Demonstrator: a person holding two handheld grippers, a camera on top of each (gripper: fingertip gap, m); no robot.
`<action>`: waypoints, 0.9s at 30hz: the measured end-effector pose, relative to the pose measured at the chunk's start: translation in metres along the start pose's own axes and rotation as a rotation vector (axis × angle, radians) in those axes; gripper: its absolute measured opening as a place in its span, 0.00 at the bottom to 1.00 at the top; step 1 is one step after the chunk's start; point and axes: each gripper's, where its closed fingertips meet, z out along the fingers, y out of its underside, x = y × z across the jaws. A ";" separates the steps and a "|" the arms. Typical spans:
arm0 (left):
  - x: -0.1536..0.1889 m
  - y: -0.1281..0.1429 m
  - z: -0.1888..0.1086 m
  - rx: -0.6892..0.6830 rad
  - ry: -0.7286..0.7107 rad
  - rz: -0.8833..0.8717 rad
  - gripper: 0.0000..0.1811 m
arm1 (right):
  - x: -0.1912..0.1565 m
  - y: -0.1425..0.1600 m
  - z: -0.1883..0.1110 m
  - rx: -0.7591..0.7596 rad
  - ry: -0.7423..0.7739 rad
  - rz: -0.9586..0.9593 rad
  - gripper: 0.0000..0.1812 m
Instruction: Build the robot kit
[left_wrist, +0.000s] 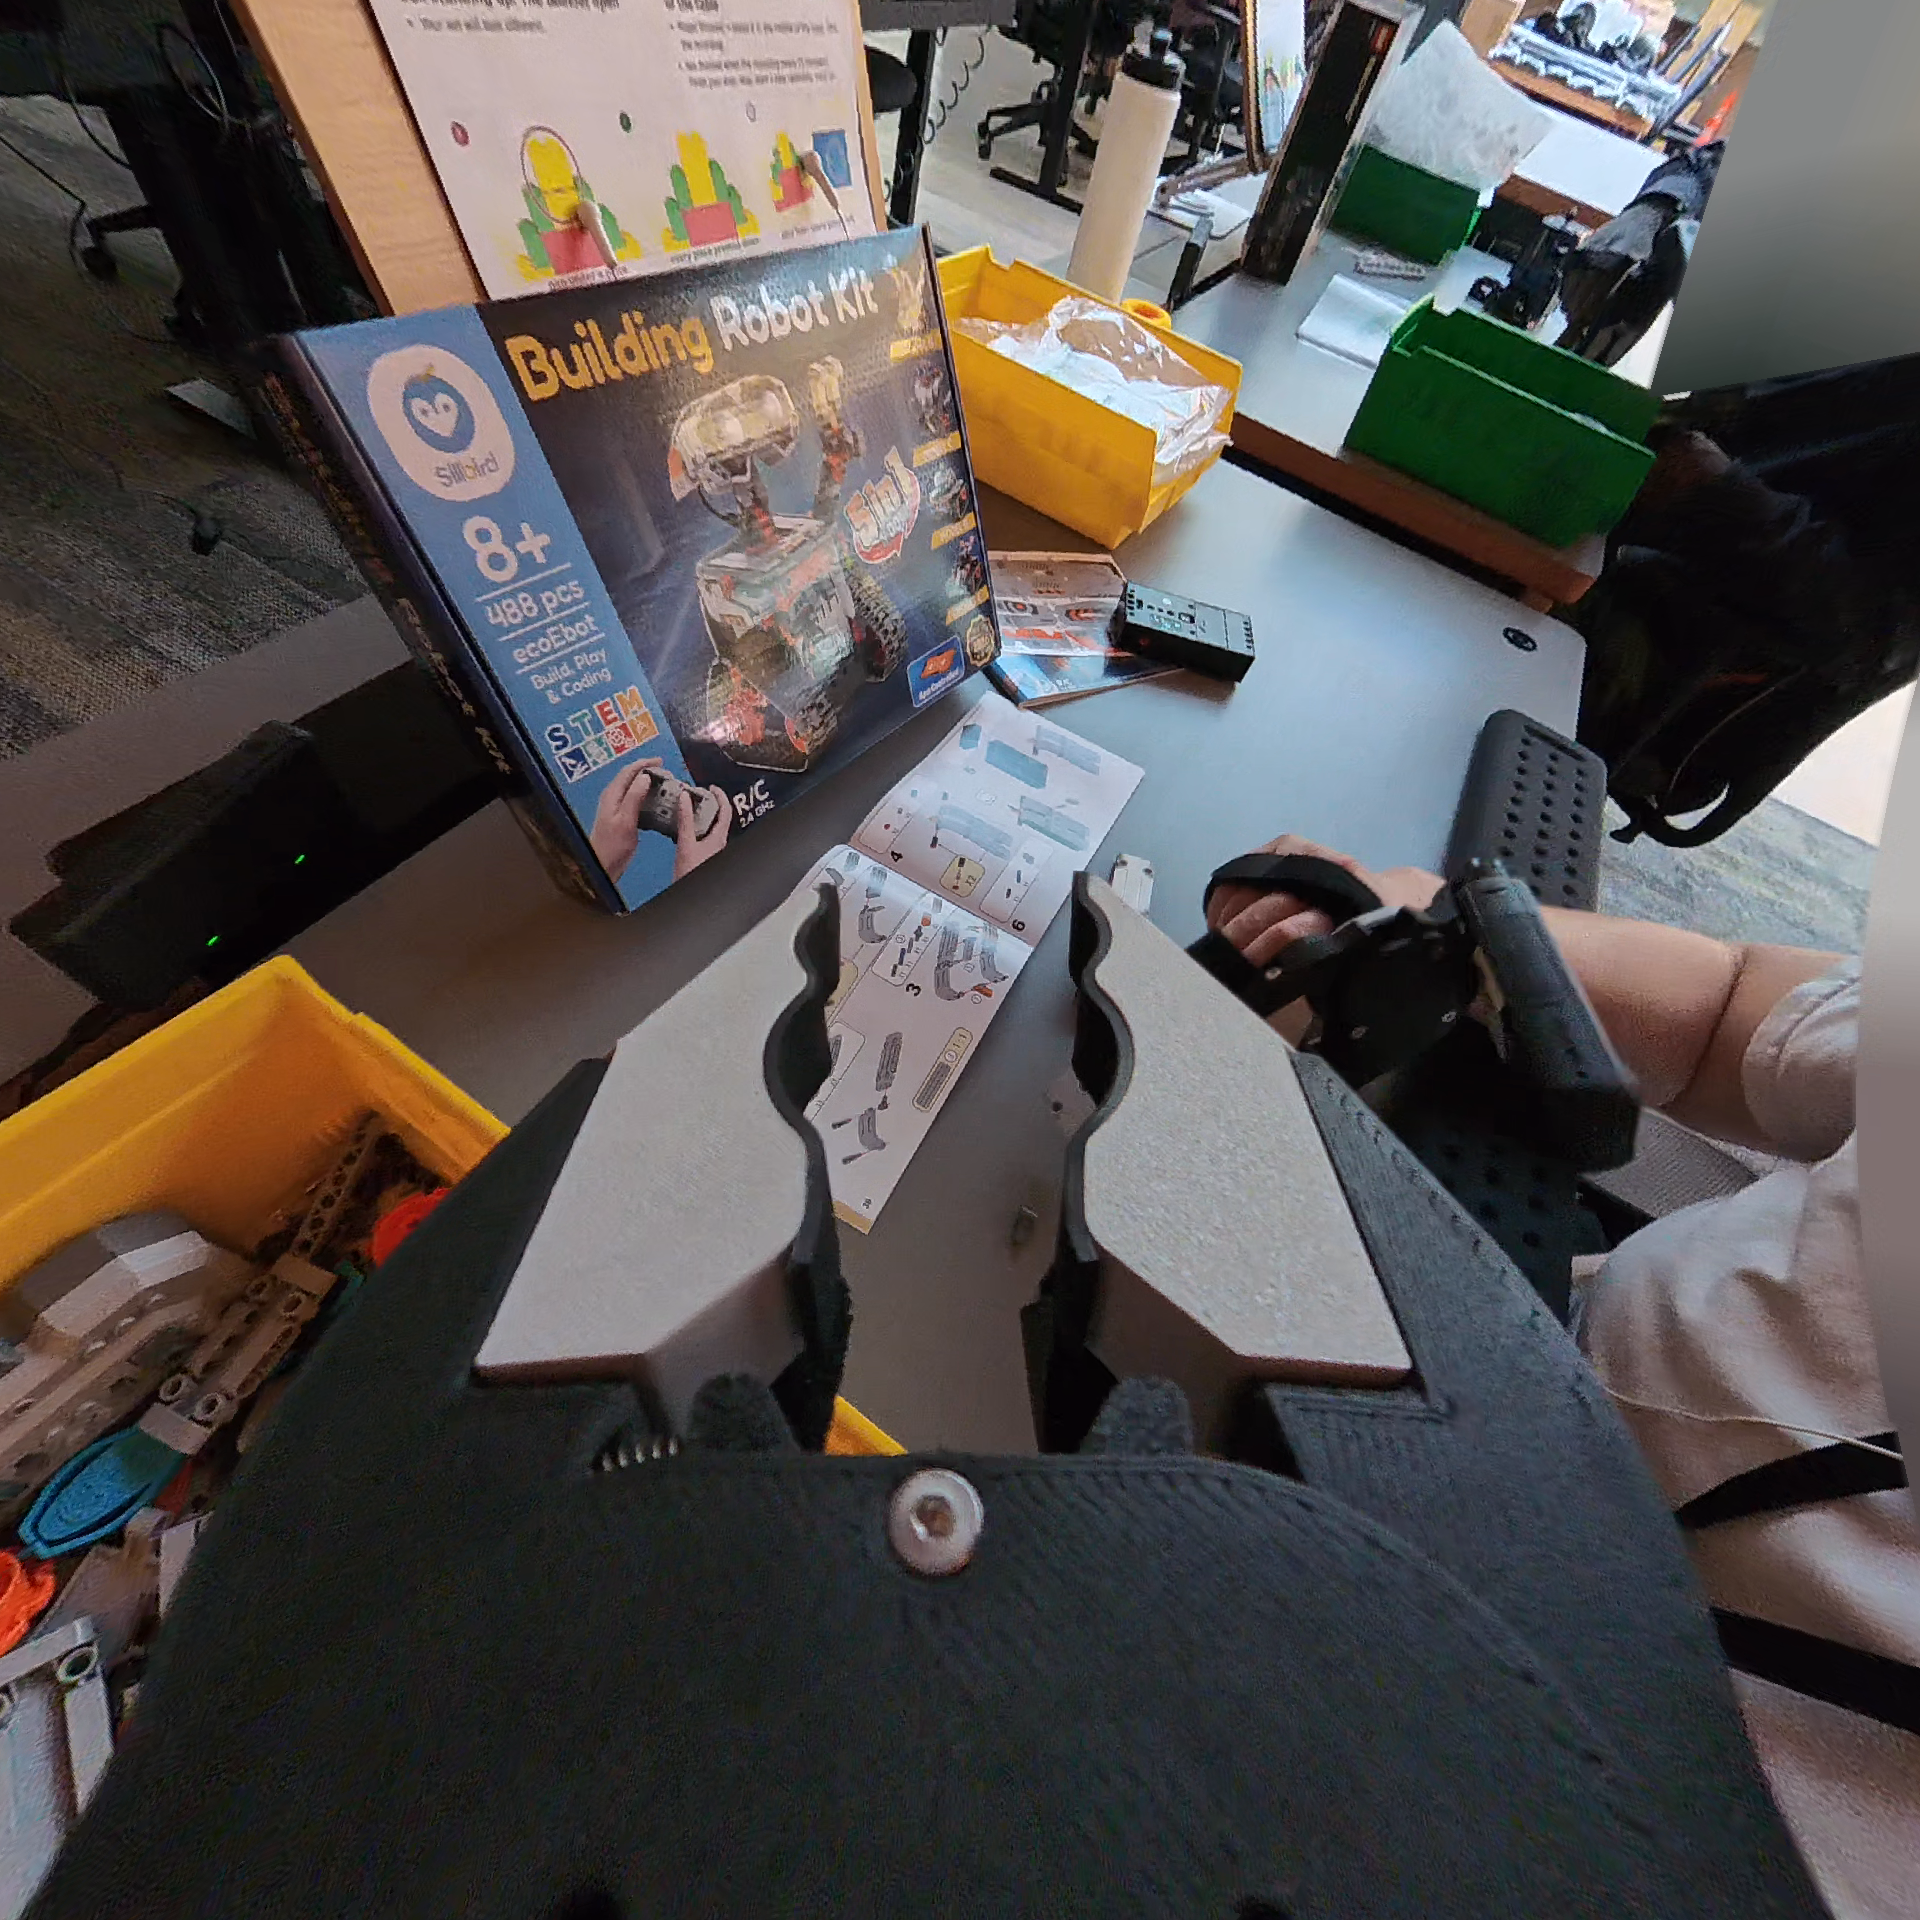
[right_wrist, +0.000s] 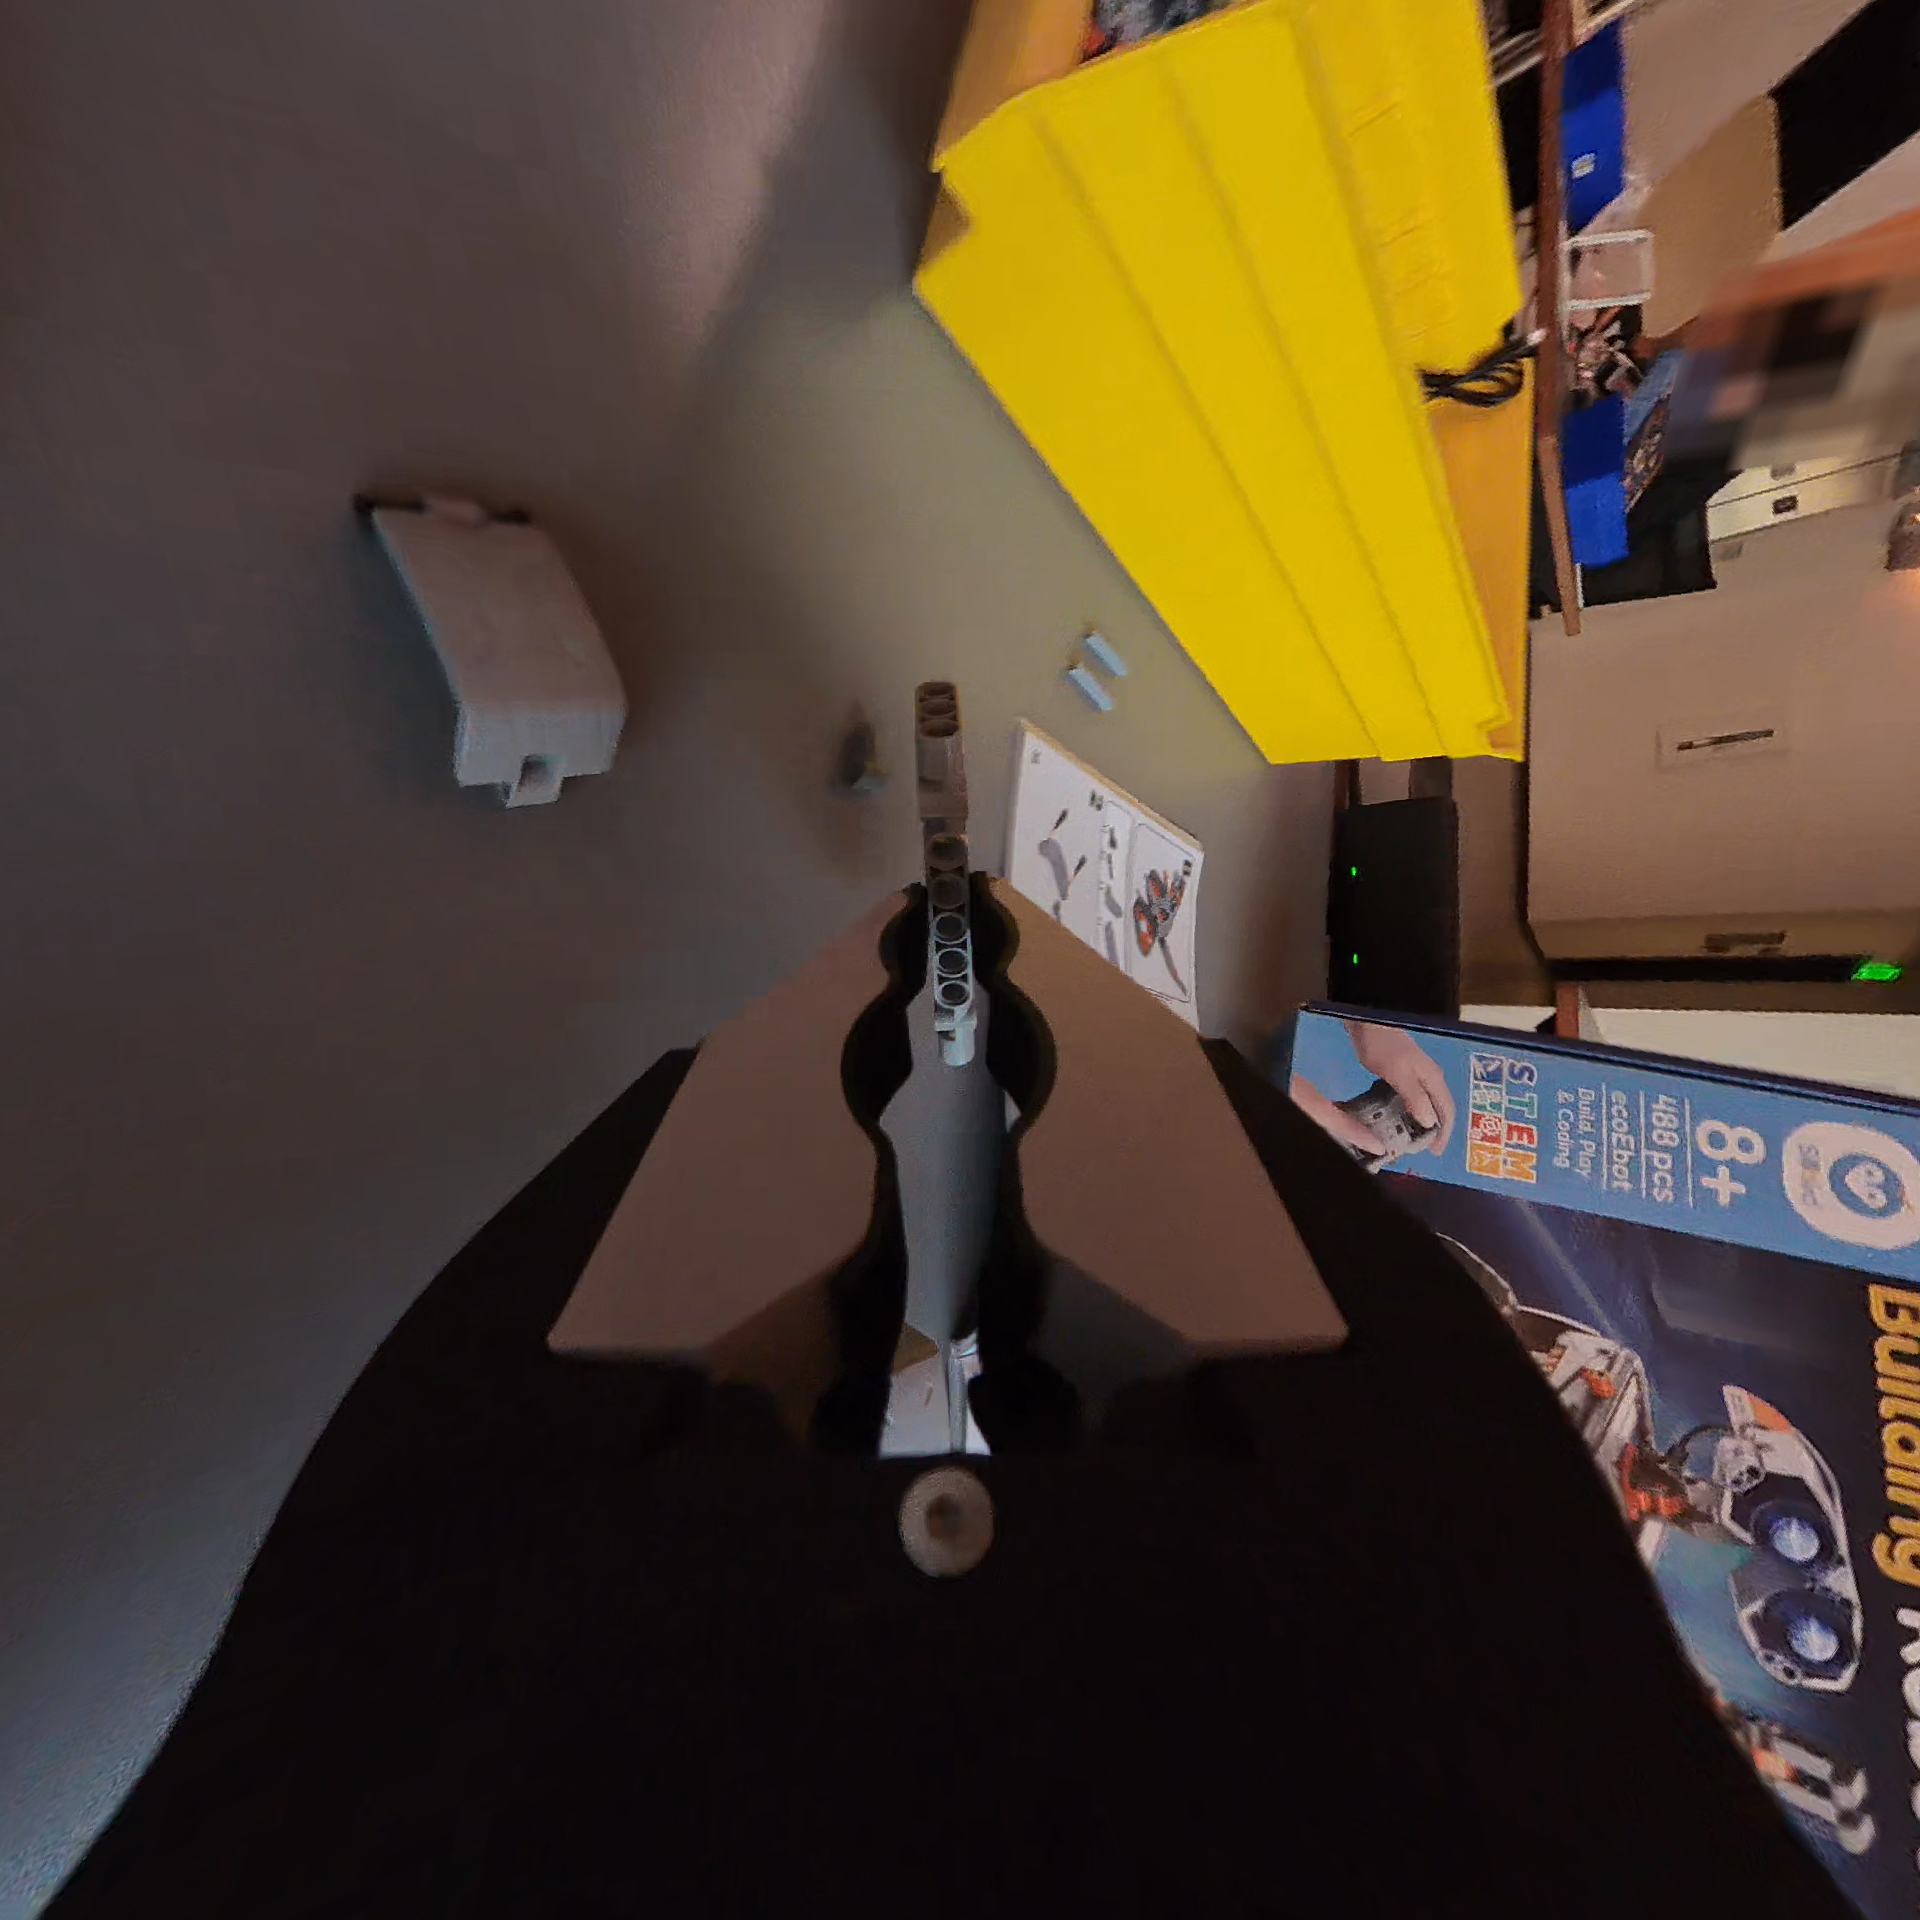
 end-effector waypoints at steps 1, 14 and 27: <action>0.001 -0.002 -0.002 0.013 0.004 -0.001 0.23 | -0.004 0.003 0.003 -0.021 -0.011 -0.021 0.04; 0.011 0.006 0.005 -0.048 0.022 0.038 0.23 | -0.028 0.010 0.017 -0.061 -0.137 0.011 0.05; 0.012 0.008 0.000 -0.057 0.026 0.038 0.23 | -0.015 0.008 -0.001 0.140 -0.276 0.427 0.14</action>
